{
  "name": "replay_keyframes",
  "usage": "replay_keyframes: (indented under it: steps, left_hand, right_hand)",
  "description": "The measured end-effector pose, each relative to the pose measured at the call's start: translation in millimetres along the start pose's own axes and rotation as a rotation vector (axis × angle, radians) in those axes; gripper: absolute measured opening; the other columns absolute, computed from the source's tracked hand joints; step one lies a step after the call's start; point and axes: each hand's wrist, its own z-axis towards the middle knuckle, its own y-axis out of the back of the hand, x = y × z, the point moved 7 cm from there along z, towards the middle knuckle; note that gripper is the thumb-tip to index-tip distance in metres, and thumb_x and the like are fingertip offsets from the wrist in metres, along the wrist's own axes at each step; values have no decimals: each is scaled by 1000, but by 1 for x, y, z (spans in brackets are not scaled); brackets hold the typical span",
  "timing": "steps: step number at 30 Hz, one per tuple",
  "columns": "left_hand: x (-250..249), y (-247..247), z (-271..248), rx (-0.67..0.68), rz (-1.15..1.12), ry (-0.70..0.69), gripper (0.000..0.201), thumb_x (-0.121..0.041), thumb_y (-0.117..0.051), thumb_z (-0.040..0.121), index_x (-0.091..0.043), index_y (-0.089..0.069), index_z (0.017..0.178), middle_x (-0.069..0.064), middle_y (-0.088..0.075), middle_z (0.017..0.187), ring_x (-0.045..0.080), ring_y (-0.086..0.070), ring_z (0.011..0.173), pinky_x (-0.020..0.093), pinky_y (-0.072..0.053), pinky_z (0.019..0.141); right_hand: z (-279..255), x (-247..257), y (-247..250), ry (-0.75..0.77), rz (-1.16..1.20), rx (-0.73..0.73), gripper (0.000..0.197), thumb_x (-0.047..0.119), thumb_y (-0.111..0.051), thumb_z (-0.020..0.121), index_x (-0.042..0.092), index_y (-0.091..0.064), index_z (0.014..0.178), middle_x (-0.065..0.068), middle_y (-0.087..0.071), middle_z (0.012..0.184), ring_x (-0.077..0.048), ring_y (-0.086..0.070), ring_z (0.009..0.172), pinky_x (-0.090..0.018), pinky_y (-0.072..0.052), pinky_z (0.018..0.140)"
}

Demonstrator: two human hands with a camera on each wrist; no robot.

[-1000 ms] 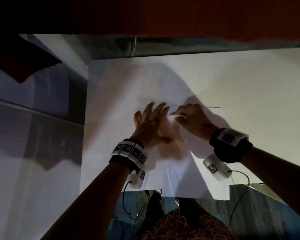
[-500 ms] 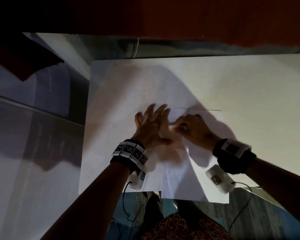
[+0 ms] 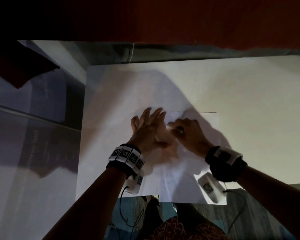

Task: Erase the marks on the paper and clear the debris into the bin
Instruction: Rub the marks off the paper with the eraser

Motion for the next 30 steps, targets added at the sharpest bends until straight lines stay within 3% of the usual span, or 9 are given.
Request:
replay_keyframes:
  steps: [2, 5, 9, 13, 16, 20, 24, 27, 30]
  left_hand:
    - [-1, 1, 0, 0, 11, -2, 123, -76, -75, 68, -38, -7, 162, -21, 10, 169, 14, 20, 154, 50, -4, 116]
    - [-1, 1, -1, 17, 23, 8, 122, -76, -74, 70, -39, -4, 162, -22, 13, 169, 12, 22, 153, 48, -2, 115]
    - [1, -1, 1, 6, 4, 0, 122, -76, -75, 68, -38, -6, 162, -23, 13, 168, 13, 22, 154, 50, -5, 118]
    - [-1, -1, 0, 16, 34, 11, 121, -76, -74, 70, -39, -5, 162, -21, 13, 169, 12, 22, 153, 47, -2, 115]
    - [0, -2, 0, 13, -6, 1, 123, -74, -77, 69, -38, -6, 162, -22, 12, 168, 12, 23, 153, 45, -1, 115]
    - [-1, -1, 0, 13, 51, 20, 122, -78, -73, 68, -41, -4, 161, -22, 14, 168, 12, 23, 153, 46, -3, 115]
    - [-1, -2, 0, 24, -14, 2, 122, -73, -77, 69, -38, -6, 162, -23, 13, 168, 11, 24, 153, 48, -3, 118]
    - [-1, 0, 0, 20, 38, 19, 122, -77, -74, 68, -40, -4, 161, -23, 13, 168, 10, 23, 153, 46, -4, 115]
    - [-2, 0, -1, 24, 39, 15, 122, -76, -74, 69, -39, -5, 162, -22, 13, 168, 10, 22, 153, 47, -5, 114]
  right_hand:
    - [-2, -9, 2, -19, 3, -6, 10, 16, -69, 87, 17, -77, 92, 3, -72, 77, -13, -62, 66, -26, -41, 69]
    - [8, -28, 23, -102, -9, -176, 18, 7, -73, 81, 18, -78, 94, 1, -76, 85, -15, -67, 74, -15, -40, 74]
    - [-7, -2, -3, -10, -8, -58, 15, 5, -71, 82, 16, -77, 90, 3, -72, 77, -9, -56, 64, -24, -39, 67]
    - [0, -23, 18, -104, -24, -186, 18, 5, -72, 80, 18, -78, 91, 1, -74, 79, -15, -65, 69, -18, -39, 69]
    - [-8, -3, 5, -34, -11, -96, 16, -1, -70, 78, 12, -76, 86, 0, -73, 73, -15, -62, 63, -14, -28, 65]
    - [-5, -25, 22, -142, -10, -190, 20, 6, -70, 81, 20, -78, 94, 3, -76, 85, -11, -66, 73, -7, -34, 70]
    - [-15, -5, 3, -88, -17, -69, 15, 3, -68, 82, 13, -77, 88, 0, -74, 79, -11, -61, 66, -14, -33, 67]
    - [-10, -26, 25, -143, 21, -188, 18, 6, -70, 82, 18, -77, 92, 2, -75, 84, -9, -63, 71, -3, -32, 69]
    - [-16, -12, 8, -128, 8, -110, 11, 5, -70, 81, 15, -75, 83, 2, -72, 76, -6, -57, 65, -21, -39, 69]
